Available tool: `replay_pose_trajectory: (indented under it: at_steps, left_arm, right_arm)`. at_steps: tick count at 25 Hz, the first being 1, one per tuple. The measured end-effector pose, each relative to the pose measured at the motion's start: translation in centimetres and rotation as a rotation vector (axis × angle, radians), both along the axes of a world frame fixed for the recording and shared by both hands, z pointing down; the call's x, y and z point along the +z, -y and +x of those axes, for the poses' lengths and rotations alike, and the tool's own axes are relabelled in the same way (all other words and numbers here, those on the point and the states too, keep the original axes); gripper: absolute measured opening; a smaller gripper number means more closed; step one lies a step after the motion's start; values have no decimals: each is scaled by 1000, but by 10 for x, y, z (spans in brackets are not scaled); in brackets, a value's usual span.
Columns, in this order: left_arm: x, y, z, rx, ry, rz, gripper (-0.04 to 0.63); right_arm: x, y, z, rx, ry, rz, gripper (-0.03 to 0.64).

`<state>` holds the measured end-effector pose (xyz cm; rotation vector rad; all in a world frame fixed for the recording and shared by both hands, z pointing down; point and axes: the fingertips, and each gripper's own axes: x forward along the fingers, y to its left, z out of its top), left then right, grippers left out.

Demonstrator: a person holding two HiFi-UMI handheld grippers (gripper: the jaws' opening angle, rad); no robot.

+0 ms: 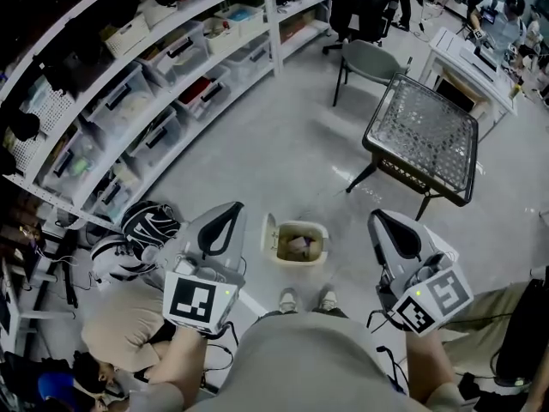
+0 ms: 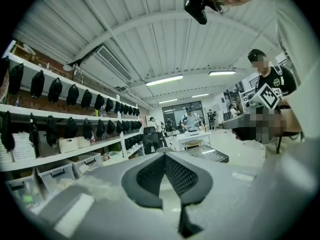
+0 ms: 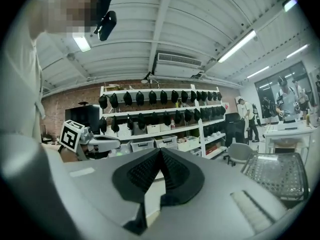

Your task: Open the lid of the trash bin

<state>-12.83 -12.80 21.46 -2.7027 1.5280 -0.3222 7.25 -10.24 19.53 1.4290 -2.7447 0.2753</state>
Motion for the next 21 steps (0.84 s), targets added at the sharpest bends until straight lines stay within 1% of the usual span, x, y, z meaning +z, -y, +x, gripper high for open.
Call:
replay_pose_trajectory:
  at_steps: [6,9,12,16,21]
  left_arm:
    - [-9,-5,-2,-10,-3,4,3]
    - [-8,-7,-5,-15,-2,0,2]
    - [-8,-7,-7,-15,16,9,2]
    - [-8,-8,-10,-24,-1,0,2]
    - [-5,-10,-12,-29,10,-3,3]
  right_arm:
    - [-9,-3,-6,-26,-15,17,3]
    - [-8,-4,-9,-33,-16,15,3]
    - [-5,-3,-11,-39,-17,9,3]
    - [-4,-2,-15,-46,-30,9,3]
    - [-1,-3,-18,-52,-35,8,3]
